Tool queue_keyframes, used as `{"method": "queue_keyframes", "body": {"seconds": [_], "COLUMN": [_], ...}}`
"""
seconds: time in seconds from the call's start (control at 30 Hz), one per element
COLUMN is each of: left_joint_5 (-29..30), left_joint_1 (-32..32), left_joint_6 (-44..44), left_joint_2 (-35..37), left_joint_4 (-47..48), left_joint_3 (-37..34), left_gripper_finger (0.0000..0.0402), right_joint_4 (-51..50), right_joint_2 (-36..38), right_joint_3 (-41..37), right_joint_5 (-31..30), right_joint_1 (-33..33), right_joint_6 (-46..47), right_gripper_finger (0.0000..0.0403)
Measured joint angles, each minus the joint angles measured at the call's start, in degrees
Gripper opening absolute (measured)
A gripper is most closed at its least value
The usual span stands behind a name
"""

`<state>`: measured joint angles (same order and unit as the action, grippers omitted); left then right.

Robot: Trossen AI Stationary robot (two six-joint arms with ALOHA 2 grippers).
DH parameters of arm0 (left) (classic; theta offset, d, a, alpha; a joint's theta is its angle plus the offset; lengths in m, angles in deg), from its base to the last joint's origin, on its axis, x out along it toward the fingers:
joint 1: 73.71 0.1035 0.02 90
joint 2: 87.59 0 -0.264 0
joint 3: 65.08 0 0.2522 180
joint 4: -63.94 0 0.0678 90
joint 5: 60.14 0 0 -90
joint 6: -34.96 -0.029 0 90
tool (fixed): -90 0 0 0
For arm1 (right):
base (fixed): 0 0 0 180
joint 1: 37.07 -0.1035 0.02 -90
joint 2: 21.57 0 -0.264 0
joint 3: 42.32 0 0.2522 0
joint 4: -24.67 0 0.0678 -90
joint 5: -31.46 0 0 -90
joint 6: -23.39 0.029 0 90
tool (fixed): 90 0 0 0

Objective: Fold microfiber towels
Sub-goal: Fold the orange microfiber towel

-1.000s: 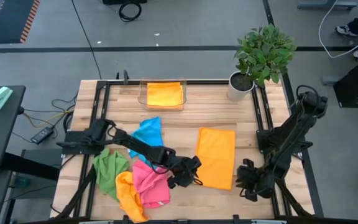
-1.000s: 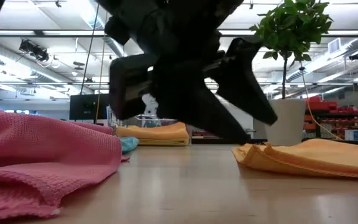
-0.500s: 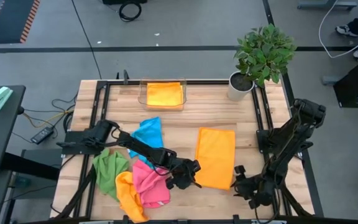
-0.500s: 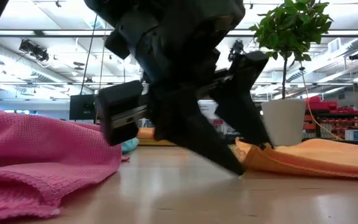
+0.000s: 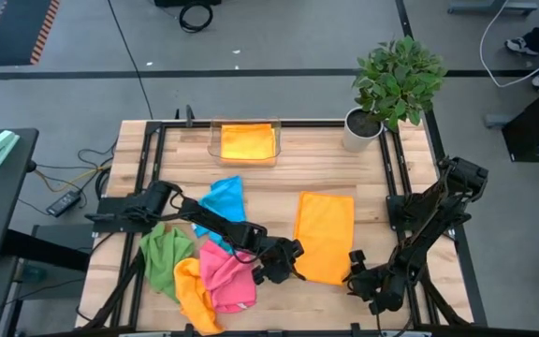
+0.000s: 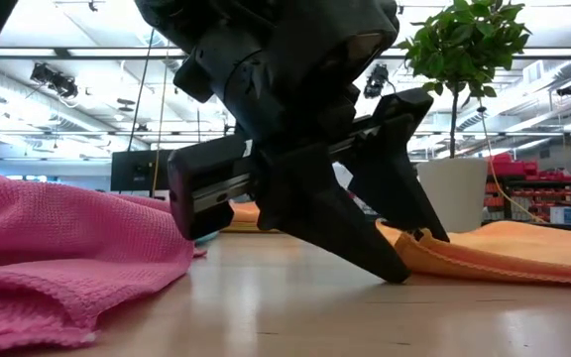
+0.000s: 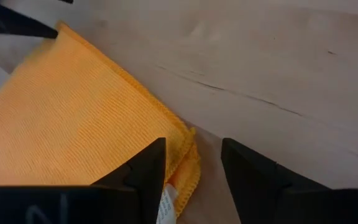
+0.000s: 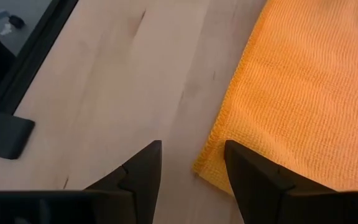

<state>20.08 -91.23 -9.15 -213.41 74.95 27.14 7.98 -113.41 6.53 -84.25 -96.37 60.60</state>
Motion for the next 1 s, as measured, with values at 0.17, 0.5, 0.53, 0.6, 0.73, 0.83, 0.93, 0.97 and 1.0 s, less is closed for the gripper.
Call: {"method": "queue_keyframes", "body": {"seconds": [0.17,0.5,0.53,0.6,0.73,0.83,0.93,0.97,1.0], "left_joint_5": [0.0,-0.3,-0.3,-0.1,0.1,0.3,0.3,0.3,0.4], "left_joint_1": [0.4,0.9,0.9,0.9,0.8,0.9,0.9,0.9,0.9], "left_joint_6": [3.6,6.5,6.6,7.6,7.9,7.9,7.9,8.3,9.2], "left_joint_2": [-0.1,-0.5,-0.7,-0.9,-0.9,-0.9,-0.9,-0.9,-0.9], "left_joint_4": [0.2,0.3,0.1,-0.1,-0.2,-0.2,-0.2,-0.2,-0.2], "left_joint_3": [0.0,-0.1,-0.1,-0.1,-0.1,-0.1,-0.1,-0.1,-0.1], "left_gripper_finger": [0.014,0.0056,0.0048,0.0033,0.0011,0.0009,0.0019,0.0022,0.0023], "right_joint_4": [0.0,-0.7,-0.9,-1.3,-2.1,-2.1,-2.1,-2.1,-2.0], "right_joint_2": [-0.1,-0.1,-0.1,-0.1,-0.1,-0.3,-0.5,-0.6,-0.6], "right_joint_3": [0.0,0.0,0.0,0.0,0.0,0.0,-0.3,-0.5,-0.7], "right_joint_5": [0.0,0.5,0.6,0.9,1.0,1.0,1.0,1.0,0.9], "right_joint_1": [0.1,0.1,0.1,0.1,0.1,0.1,0.1,0.1,0.1], "right_joint_6": [0.9,2.1,2.5,3.3,4.4,4.6,4.9,5.2,5.6], "right_gripper_finger": [0.0184,0.0184,0.0184,0.0184,0.0172,0.0153,0.0129,0.012,0.011]}}
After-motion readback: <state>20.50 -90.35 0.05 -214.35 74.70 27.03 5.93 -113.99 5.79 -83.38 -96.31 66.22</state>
